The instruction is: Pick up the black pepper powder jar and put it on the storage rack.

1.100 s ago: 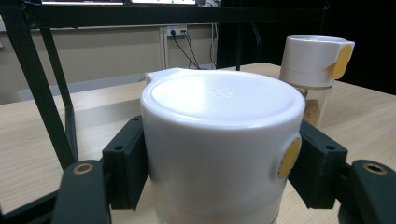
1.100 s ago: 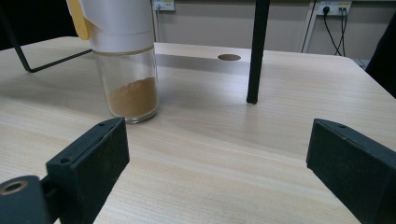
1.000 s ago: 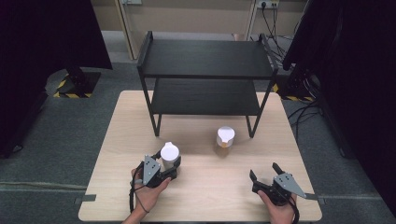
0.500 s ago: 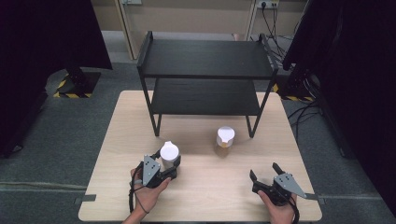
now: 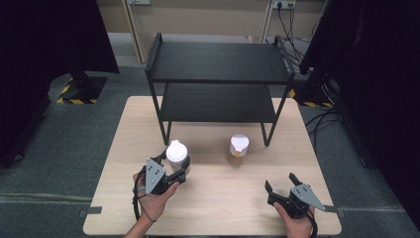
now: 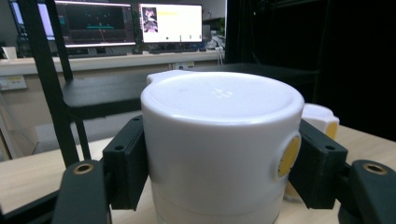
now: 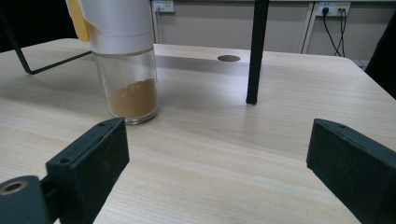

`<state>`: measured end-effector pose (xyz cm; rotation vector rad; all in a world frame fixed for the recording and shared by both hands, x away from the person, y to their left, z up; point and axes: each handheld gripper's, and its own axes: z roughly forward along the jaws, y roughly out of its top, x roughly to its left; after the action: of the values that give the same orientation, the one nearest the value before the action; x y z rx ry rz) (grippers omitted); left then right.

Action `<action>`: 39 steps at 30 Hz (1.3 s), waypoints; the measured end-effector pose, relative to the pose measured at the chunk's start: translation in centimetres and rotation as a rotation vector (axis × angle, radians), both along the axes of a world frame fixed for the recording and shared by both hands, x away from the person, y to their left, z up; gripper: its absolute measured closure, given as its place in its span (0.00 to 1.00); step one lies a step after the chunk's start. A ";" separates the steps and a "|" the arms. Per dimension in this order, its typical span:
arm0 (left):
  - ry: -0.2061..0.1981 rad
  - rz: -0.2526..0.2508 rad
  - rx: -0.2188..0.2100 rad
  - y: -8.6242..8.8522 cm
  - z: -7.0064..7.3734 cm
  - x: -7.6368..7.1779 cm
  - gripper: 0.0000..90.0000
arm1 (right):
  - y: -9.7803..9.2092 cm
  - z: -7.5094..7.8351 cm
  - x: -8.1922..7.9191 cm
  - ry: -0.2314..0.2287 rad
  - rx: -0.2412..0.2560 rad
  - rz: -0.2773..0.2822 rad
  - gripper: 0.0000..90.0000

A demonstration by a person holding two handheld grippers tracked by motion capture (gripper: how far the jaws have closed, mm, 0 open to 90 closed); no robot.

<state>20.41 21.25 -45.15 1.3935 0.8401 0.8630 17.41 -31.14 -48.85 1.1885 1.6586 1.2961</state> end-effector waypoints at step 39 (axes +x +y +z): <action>-0.130 0.052 -0.054 -0.3 5.9 1.8 0.34 | 0.0 0.0 0.0 0.002 -0.001 0.001 0.07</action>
<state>22.22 20.96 -39.21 1.2592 0.7979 0.9535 17.45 -31.15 -48.83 1.1890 1.6605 1.2949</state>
